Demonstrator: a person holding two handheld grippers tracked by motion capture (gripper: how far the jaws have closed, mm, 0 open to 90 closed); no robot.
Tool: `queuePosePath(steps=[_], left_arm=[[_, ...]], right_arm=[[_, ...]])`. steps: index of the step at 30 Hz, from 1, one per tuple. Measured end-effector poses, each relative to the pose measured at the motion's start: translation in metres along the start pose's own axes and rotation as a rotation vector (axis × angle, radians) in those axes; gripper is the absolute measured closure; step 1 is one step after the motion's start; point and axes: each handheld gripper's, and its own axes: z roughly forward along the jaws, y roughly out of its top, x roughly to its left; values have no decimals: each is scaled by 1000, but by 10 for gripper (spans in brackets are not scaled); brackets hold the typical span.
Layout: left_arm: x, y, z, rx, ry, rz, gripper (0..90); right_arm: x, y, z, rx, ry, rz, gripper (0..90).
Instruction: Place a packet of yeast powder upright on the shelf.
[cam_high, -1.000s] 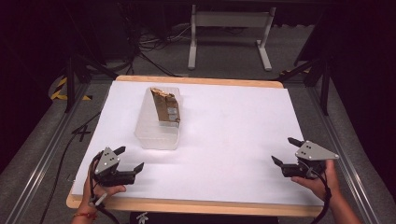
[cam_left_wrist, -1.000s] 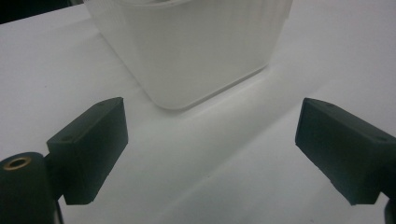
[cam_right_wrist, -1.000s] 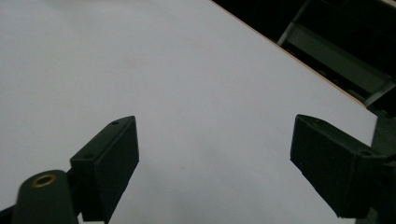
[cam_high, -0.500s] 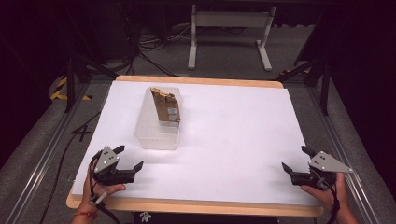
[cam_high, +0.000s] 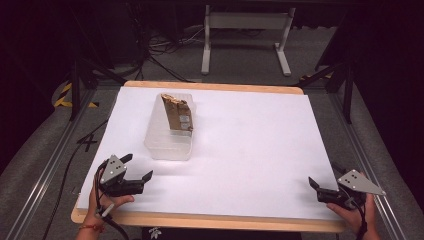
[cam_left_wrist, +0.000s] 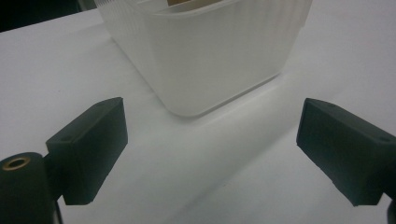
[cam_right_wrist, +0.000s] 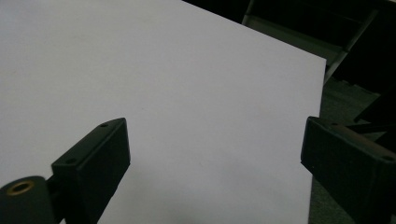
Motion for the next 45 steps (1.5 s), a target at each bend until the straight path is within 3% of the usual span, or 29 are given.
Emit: queuePosePath(steps=[16,45], left_arm=[[2,1,0,-11,-3,6,96],[2,4,3,-8,-7,9,95]], right_arm=[[-2,-3,-3,-14,-38,21,95],[2,-3,-2,10,-29,2,97]])
